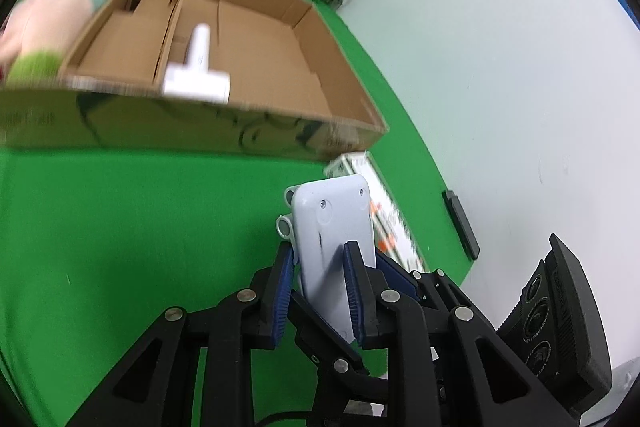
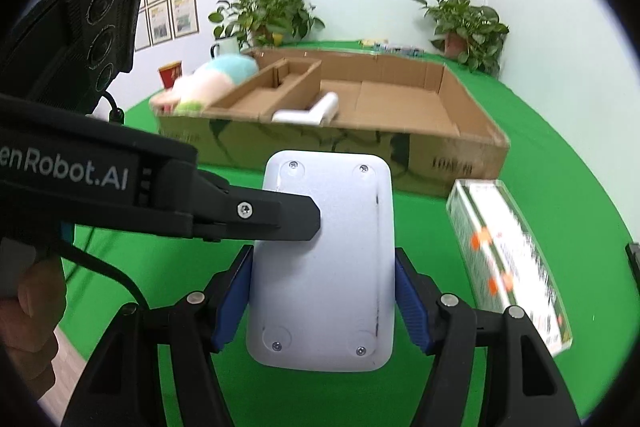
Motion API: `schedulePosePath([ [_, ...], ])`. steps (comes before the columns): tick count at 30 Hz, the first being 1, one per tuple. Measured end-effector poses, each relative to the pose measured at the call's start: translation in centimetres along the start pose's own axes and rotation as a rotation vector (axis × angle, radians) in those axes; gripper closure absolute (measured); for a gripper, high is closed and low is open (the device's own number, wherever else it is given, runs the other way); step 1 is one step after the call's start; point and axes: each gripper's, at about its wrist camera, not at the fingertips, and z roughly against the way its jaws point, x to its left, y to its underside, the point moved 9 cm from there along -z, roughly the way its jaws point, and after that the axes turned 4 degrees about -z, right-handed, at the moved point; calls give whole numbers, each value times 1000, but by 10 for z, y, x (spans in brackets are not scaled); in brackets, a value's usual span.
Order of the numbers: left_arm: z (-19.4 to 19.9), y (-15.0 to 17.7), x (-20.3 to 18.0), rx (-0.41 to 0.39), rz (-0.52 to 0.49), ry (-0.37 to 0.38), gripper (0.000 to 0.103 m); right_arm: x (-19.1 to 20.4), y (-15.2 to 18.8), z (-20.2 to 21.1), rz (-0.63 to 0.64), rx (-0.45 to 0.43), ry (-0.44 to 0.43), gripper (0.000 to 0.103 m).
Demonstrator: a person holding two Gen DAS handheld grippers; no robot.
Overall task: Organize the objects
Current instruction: 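Lift the white device and carry it over the box with the right gripper, then lower the white device into the box beside the fan and release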
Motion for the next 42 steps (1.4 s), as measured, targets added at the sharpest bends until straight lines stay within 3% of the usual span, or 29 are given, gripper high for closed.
schedulePosePath([
  [8,19,-55,0,-55,-13,-2,81,0,-47,-14,7,-57,13,38],
  [16,39,-129,-14,-127,-93,-30,81,-2,-114,-23,6,-148,12,38],
  [27,9,-210,-11,-46,-91,-8,81,-29,-167,-69,-26,-73,47,38],
  [33,-14,-233,3,1,-84,-19,81,-38,-180,-94,-64,-26,44,38],
  [42,-74,-214,48,141,-20,-54,81,-49,-146,-144,-121,120,6,38],
])
